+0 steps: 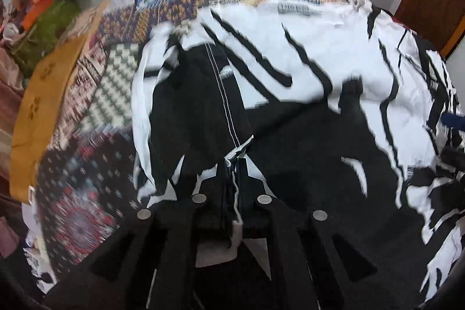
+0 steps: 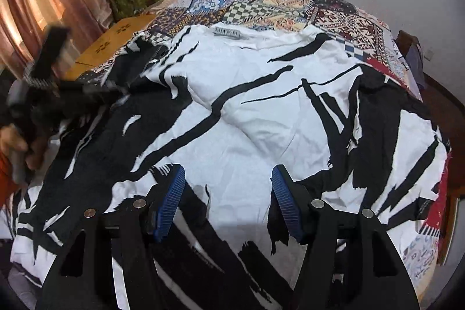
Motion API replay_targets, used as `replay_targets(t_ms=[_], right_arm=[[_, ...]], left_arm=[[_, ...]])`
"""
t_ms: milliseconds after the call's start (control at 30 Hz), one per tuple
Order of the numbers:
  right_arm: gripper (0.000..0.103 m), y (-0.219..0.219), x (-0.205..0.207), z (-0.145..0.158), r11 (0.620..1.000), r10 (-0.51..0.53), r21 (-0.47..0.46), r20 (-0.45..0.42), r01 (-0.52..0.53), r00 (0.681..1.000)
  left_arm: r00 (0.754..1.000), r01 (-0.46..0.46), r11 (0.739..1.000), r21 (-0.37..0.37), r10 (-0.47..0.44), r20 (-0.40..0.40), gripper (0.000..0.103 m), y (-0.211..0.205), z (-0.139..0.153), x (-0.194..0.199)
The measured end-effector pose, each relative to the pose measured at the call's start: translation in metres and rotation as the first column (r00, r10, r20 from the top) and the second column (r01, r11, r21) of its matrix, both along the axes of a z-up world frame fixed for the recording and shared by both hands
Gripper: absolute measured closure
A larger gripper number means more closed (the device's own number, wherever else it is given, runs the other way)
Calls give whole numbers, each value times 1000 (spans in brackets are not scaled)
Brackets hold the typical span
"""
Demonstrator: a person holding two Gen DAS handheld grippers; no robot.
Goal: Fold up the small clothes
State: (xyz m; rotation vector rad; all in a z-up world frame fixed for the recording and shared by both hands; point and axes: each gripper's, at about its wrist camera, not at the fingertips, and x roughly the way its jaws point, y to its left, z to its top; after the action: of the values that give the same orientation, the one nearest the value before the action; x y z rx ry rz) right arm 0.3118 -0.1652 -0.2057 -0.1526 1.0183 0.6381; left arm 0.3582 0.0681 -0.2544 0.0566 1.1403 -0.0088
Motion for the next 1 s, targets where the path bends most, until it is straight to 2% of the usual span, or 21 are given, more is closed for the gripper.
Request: replay_targets(t_ms=[67, 133, 167, 233, 300, 433, 533, 600, 700, 800, 867, 1000], right_arm=[[45, 1, -2, 5, 1000, 4, 1, 11, -4, 1000], [45, 3, -2, 10, 1000, 11, 6, 19, -11, 1000], [45, 5, -2, 14, 1000, 15, 11, 24, -15, 1000], [45, 10, -2, 19, 999, 22, 22, 32, -23, 999], [45, 20, -2, 25, 999, 40, 32, 41, -41, 998], [45, 50, 3, 33, 995, 85, 43, 52, -88, 995], [45, 80, 14, 34, 990, 124, 55, 47, -126, 991], [45, 101, 23, 30, 989, 136, 58, 38, -138, 990], [45, 133, 40, 22, 985, 152, 84, -4, -152, 988], [45, 164, 61, 9, 982, 164, 102, -48, -158, 985], [45, 182, 75, -1, 983, 159, 101, -78, -151, 984], [49, 209, 101, -26, 990, 131, 74, -139, -122, 981]], left_arm=[[1000, -10, 999, -35, 10, 3, 92, 4, 6, -3], [1000, -31, 994, -105, 31, 4, 72, 15, 18, -5], [999, -37, 992, -119, 39, 18, 66, 18, 24, -8], [996, -43, 991, -124, 53, 71, 49, 27, 42, -15], [988, -58, 990, -127, 75, 135, 44, 41, 62, -23], [977, -111, 984, -143, 134, 166, 42, 74, 74, -33], [973, -168, 979, -111, 183, 142, 42, 95, 62, -33], [974, -192, 972, -132, 206, 100, 42, 107, 47, -28], [978, -190, 961, -199, 202, 46, 42, 114, 26, -27], [984, -167, 937, -305, 178, 7, 42, 117, 10, -24], [987, -149, 935, -321, 159, 5, 42, 113, 5, -20], [992, -126, 947, -295, 129, -8, 42, 107, -6, -10]])
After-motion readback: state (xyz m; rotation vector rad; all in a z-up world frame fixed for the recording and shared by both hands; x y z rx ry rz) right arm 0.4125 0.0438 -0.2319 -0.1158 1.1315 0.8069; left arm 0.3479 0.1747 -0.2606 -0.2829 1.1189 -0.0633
